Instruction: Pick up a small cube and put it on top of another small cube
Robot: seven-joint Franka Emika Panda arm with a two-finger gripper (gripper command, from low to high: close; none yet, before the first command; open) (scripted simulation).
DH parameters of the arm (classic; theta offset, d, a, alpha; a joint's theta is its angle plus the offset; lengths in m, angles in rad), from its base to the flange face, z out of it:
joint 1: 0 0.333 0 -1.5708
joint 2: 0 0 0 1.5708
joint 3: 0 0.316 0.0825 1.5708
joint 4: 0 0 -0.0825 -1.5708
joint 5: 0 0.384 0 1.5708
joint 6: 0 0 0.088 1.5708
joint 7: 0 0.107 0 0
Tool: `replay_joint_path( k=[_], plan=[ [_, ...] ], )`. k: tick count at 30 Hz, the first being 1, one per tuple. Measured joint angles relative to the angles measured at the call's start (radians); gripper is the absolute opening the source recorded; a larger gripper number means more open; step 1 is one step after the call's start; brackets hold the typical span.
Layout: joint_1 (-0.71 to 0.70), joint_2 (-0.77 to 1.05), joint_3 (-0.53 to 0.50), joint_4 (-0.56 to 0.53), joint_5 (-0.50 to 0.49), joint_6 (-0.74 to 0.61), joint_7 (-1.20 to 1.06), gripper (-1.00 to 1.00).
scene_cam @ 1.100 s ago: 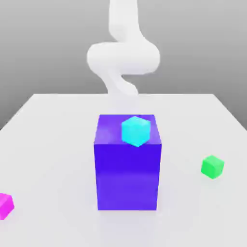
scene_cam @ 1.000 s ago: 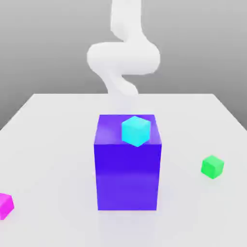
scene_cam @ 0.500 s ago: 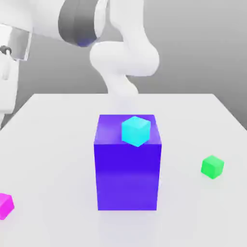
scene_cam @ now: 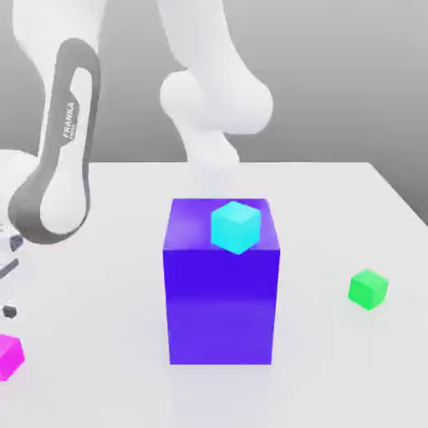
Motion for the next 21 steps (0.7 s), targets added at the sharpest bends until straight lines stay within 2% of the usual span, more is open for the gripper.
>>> replay_joint_path(
  k=[7, 12, 21],
  plan=[
    [-0.002, 0.009, 0.001, 0.002, 0.001, 0.009, 0.000, -1.00],
    [0.008, -0.141, -0.008, -0.022, -0.011, -0.096, 0.002, -1.00],
    [0.181, -0.359, 0.175, -0.058, 0.021, -0.098, 0.040, -1.00]
  ],
)
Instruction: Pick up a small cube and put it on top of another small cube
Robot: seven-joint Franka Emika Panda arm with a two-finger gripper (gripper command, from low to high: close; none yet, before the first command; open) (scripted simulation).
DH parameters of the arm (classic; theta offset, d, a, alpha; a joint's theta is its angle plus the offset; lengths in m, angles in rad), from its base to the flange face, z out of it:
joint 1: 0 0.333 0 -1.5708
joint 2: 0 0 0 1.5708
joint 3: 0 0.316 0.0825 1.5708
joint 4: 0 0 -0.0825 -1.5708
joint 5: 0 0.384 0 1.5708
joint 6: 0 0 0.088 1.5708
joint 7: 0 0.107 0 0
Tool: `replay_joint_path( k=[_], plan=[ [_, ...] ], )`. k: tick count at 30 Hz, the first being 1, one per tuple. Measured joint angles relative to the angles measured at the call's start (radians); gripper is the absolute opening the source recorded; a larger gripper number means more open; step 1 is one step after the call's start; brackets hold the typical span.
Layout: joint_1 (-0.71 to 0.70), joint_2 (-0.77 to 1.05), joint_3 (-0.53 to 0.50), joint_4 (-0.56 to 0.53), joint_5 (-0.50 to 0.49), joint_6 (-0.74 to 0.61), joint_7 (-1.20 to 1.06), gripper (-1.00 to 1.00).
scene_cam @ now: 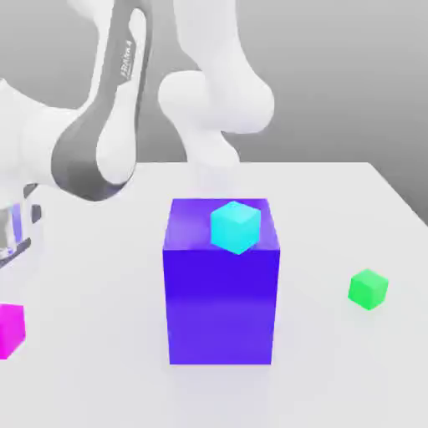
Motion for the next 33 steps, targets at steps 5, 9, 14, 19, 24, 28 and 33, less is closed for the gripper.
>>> replay_joint_path(
  k=[5, 9, 14, 19, 24, 28, 33],
  plan=[
    [0.244, -0.107, 0.122, -0.069, 0.013, -0.011, 0.091, -1.00],
    [0.420, -0.179, 0.208, -0.136, 0.004, -0.014, 0.192, -1.00],
    [0.549, -0.225, 0.306, -0.228, 0.032, -0.025, 0.289, -1.00],
    [0.667, -0.262, 0.425, -0.323, 0.081, -0.029, 0.371, -1.00],
    [0.791, -0.295, 0.530, -0.420, 0.143, -0.026, 0.441, -1.00],
    [0.790, -0.261, 0.560, -0.444, 0.115, 0.004, 0.488, -1.00],
    [0.734, -0.184, 0.586, -0.446, -0.014, 0.063, 0.578, -1.00]
  ],
)
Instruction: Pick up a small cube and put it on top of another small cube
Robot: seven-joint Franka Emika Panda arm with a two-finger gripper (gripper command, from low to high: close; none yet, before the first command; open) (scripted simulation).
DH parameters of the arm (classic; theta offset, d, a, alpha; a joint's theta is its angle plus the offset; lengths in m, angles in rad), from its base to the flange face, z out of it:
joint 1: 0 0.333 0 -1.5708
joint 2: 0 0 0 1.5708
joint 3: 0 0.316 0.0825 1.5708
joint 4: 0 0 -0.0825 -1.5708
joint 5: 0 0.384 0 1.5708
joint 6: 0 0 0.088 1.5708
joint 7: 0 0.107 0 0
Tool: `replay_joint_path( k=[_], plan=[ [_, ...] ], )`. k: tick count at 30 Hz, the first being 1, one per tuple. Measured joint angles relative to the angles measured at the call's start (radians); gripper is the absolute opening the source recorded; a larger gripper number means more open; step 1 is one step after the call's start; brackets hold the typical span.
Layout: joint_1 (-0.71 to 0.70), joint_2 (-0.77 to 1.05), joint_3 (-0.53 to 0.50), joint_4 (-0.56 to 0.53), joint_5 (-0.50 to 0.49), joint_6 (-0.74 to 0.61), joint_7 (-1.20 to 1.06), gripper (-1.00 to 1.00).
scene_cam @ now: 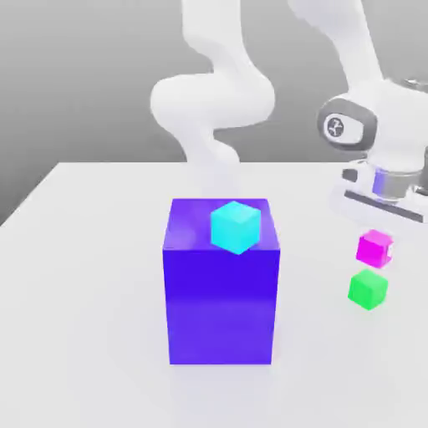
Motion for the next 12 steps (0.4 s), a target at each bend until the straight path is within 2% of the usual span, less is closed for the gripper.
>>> replay_joint_path(
  k=[4, 12],
  plan=[
    [-0.033, 0.062, -0.002, 0.002, -0.123, 0.042, 0.086, -1.00],
    [-0.002, 0.167, -0.079, 0.012, -0.333, 0.114, 0.236, -1.00]
  ],
)
